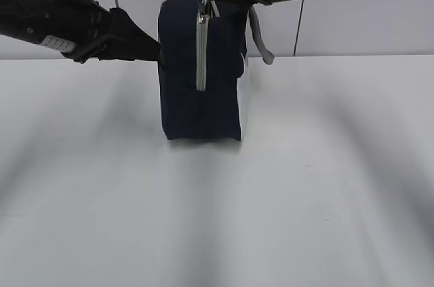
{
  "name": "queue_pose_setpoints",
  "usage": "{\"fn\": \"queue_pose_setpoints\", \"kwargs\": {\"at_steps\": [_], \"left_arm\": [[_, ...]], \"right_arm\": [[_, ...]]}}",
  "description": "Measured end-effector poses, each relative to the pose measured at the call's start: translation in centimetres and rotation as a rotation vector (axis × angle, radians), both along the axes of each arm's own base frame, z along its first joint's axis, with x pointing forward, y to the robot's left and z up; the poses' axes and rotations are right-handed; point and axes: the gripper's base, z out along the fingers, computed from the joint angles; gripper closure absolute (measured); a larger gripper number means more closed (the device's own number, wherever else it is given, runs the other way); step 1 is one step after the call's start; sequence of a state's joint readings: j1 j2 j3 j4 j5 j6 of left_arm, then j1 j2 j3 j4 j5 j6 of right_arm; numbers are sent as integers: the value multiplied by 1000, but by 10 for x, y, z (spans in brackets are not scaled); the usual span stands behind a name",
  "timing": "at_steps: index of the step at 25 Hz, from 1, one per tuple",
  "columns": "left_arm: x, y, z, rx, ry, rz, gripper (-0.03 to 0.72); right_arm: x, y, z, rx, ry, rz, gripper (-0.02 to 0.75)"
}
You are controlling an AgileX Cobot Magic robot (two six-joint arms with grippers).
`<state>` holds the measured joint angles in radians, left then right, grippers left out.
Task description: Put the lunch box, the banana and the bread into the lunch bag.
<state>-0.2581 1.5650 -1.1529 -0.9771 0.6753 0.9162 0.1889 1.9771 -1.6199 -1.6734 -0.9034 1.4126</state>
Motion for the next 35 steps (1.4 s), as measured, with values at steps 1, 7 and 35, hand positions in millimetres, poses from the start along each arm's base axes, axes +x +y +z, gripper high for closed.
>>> {"fn": "queue_pose_setpoints", "kwargs": {"at_steps": [1, 7, 35], "left_arm": [[1, 0, 0, -4, -7, -2, 293], [4, 0, 0, -6, -36, 11, 294], [21, -4, -16, -5, -106, 0, 295]], "right_arm": [[1, 0, 3, 5, -6, -1, 754], [2, 0, 8, 6, -1, -7, 754], [-3, 2, 8, -28, 34, 64, 754]]}}
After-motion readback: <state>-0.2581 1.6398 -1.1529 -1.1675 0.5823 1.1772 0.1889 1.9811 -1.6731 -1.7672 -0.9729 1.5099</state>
